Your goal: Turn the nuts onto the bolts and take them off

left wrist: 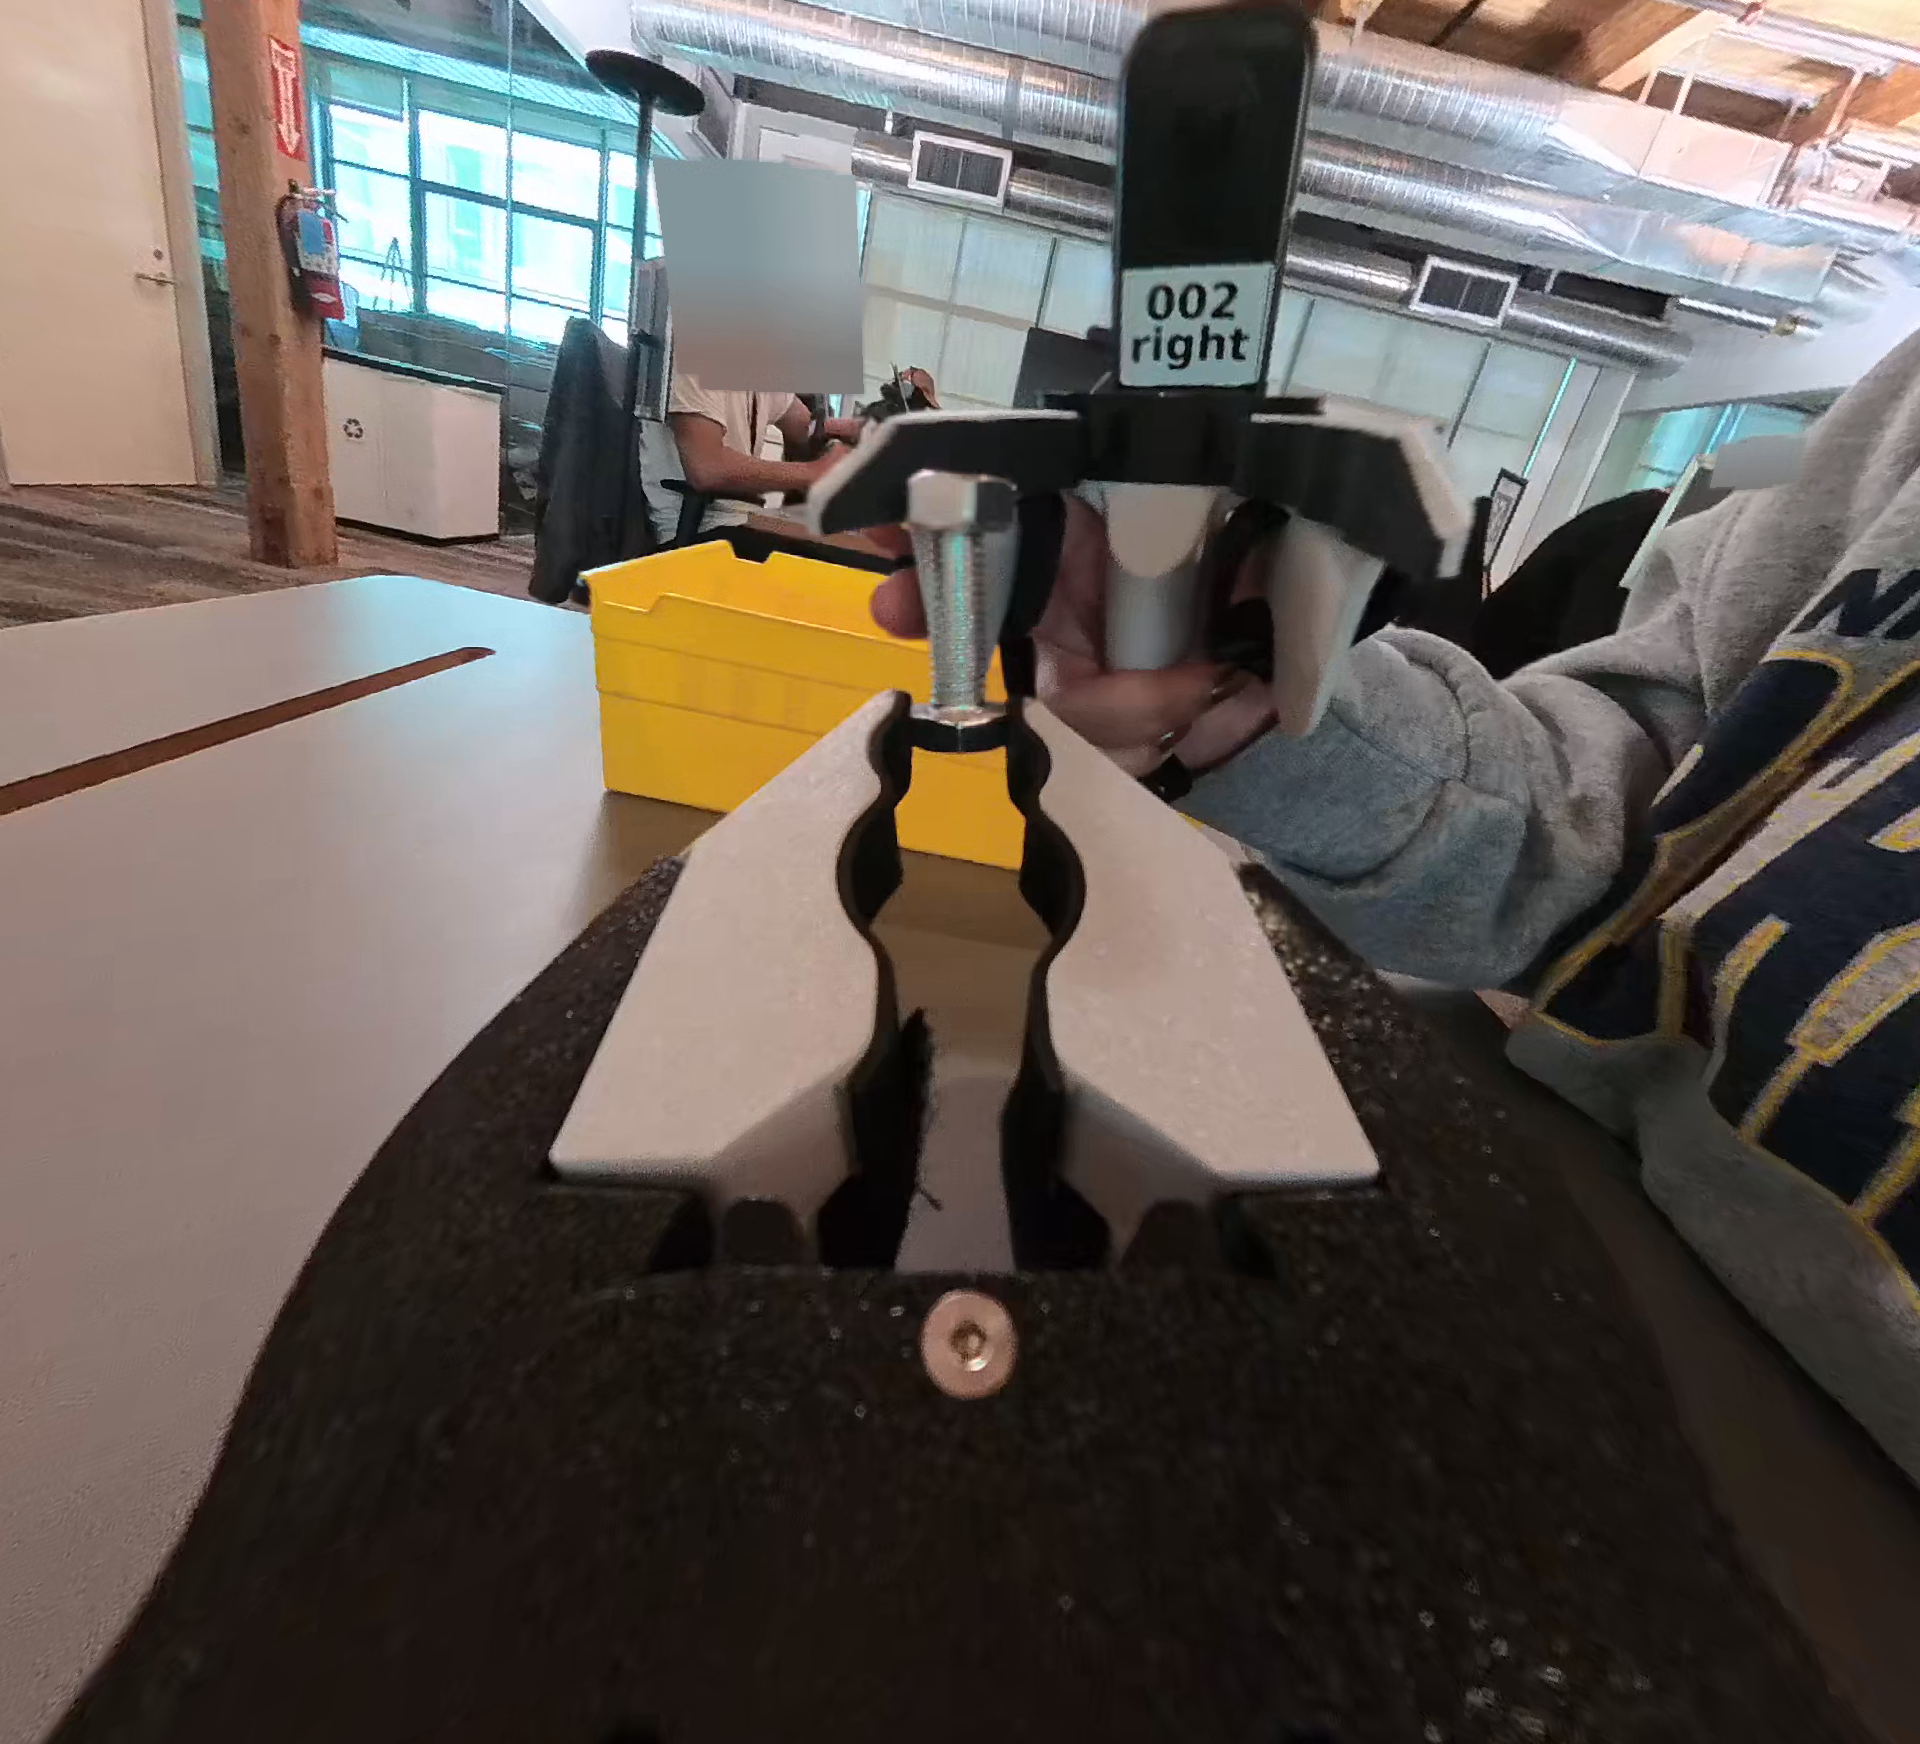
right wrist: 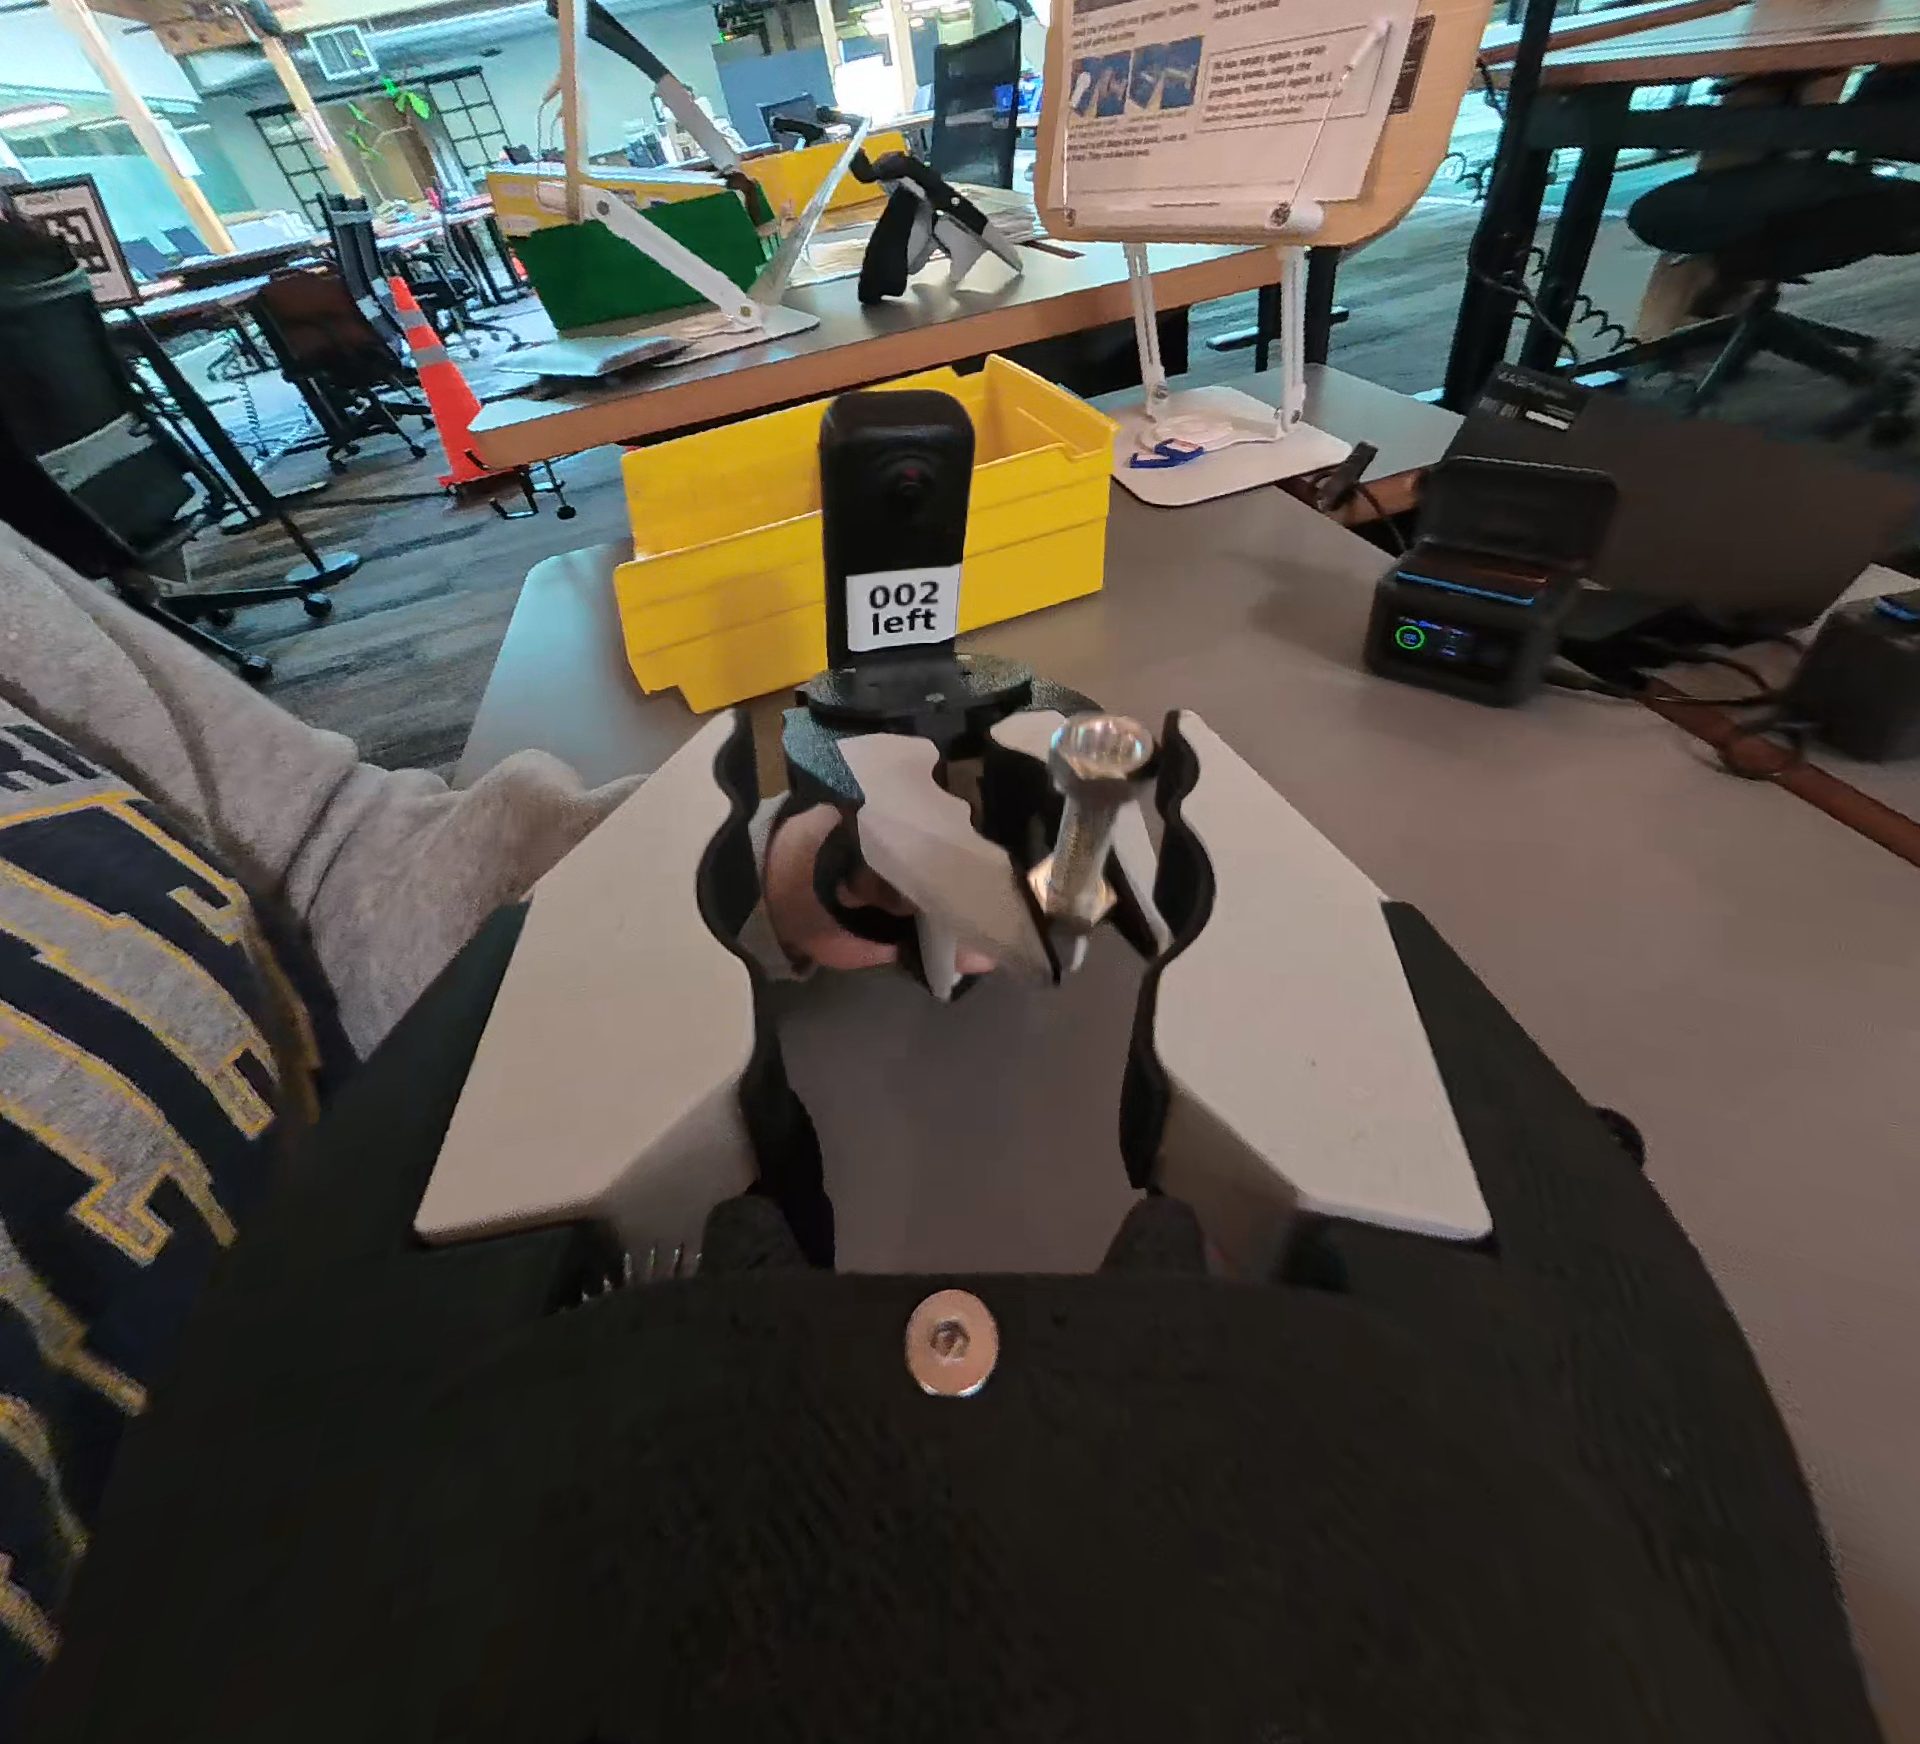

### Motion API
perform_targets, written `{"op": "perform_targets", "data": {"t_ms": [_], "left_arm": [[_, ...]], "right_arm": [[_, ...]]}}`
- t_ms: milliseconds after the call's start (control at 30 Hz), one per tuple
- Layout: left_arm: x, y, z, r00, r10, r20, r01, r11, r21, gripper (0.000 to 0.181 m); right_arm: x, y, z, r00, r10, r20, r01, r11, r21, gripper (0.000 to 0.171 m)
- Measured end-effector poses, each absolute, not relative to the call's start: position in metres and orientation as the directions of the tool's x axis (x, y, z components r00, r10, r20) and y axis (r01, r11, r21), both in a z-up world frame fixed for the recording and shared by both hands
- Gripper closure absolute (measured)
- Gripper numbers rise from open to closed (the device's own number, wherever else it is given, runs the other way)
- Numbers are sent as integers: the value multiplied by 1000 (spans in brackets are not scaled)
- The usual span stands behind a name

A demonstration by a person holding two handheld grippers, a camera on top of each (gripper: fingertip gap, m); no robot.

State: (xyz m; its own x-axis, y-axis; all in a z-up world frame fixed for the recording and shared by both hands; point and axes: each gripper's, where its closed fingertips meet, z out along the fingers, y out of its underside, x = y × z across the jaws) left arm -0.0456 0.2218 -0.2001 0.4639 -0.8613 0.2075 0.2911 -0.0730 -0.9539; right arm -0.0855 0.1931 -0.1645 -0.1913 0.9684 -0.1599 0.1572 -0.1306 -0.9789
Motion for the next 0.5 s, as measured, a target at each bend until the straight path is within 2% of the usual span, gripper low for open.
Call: {"op": "perform_targets", "data": {"t_ms": [167,367,433,500], "left_arm": [[-54,223,-197,466,-856,224,315,-76,-946,165],[-47,221,-198,456,-864,214,303,-75,-950,165],[-66,225,-194,500,-833,235,342,-59,-938,166],[-74,226,-192,511,-826,236,349,-52,-936,166]], "right_arm": [[-83,204,-165,-153,972,-179,122,-161,-979,97],[-90,191,-164,-198,970,-144,85,-129,-988,95],[-80,198,-162,-176,975,-134,64,-124,-990,106],[-78,209,-158,-125,981,-146,24,-145,-989,107]]}}
